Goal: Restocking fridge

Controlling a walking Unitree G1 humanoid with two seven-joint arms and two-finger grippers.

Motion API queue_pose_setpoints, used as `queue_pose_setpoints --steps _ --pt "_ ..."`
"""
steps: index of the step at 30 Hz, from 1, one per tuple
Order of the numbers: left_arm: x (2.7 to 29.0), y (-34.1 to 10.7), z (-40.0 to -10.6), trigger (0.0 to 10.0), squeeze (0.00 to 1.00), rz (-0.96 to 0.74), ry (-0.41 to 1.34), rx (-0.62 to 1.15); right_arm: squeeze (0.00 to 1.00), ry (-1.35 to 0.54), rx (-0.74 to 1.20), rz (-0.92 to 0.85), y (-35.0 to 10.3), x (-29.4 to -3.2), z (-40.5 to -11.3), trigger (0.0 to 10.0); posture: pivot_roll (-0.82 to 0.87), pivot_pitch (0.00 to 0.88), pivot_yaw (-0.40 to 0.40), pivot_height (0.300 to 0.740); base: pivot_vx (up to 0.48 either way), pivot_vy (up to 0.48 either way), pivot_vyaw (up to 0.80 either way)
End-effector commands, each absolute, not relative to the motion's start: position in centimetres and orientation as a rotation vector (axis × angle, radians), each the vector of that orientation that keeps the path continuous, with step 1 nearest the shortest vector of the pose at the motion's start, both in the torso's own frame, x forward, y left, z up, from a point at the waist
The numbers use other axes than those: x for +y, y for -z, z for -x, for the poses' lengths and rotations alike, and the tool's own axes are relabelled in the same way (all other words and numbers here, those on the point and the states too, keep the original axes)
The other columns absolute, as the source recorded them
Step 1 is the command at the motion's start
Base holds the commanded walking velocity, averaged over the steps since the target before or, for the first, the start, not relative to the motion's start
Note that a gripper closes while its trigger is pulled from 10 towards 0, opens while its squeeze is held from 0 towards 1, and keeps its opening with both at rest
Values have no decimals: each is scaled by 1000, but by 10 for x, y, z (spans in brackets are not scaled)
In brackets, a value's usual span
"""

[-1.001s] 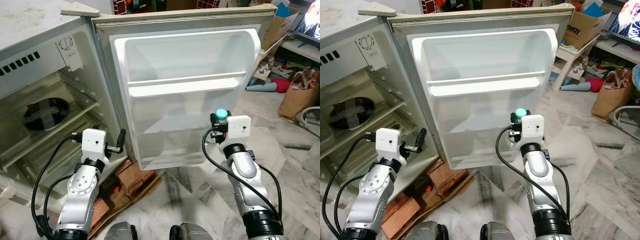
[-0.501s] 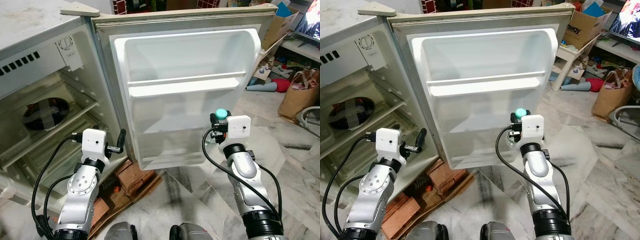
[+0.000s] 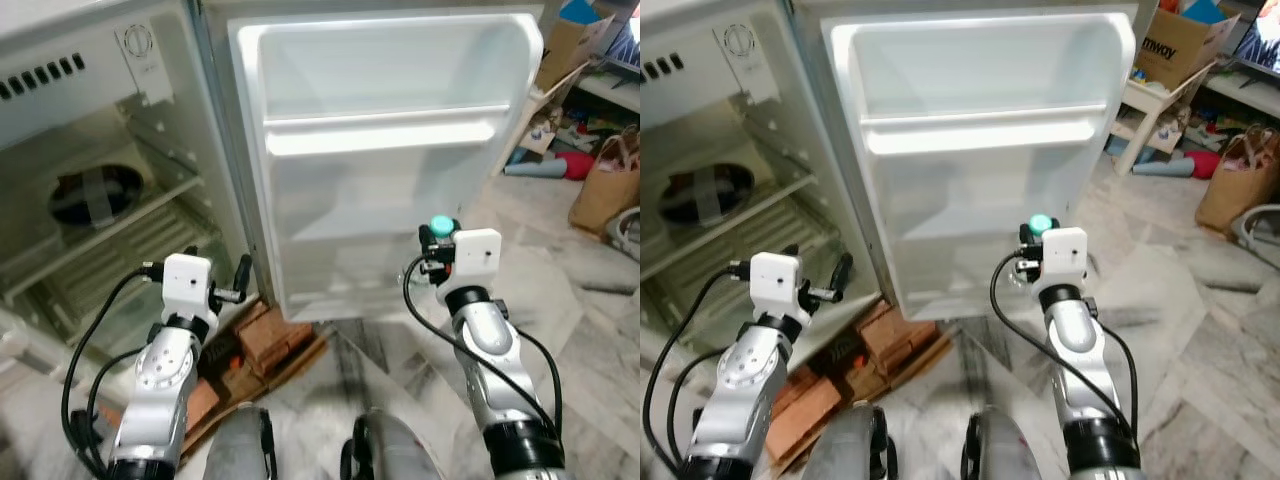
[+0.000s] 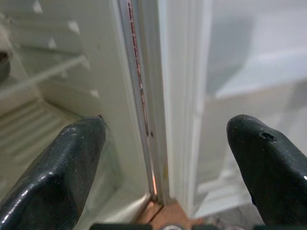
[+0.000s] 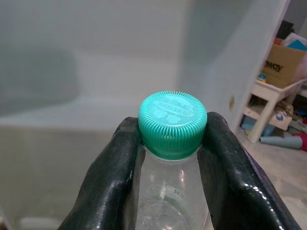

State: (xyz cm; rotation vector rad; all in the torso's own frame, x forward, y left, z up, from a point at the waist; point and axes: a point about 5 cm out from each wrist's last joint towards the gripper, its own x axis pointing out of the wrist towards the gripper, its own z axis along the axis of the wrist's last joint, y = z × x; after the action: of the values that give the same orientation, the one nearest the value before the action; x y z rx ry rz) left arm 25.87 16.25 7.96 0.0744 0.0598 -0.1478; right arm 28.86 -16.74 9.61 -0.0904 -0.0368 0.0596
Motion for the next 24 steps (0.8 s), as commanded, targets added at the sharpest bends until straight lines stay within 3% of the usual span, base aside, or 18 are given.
queue_pose_setpoints --steps 1,24 --pt "163 -81 -259 10000 0 -72 147 59 0 -59 -56 85 -99 -169 -289 10000 -20 74 0 612 0 0 0" --pt "169 -96 -263 10000 0 -84 164 10 0 -43 -102 130 -114 -169 -300 10000 -6 128 7 612 0 0 0"
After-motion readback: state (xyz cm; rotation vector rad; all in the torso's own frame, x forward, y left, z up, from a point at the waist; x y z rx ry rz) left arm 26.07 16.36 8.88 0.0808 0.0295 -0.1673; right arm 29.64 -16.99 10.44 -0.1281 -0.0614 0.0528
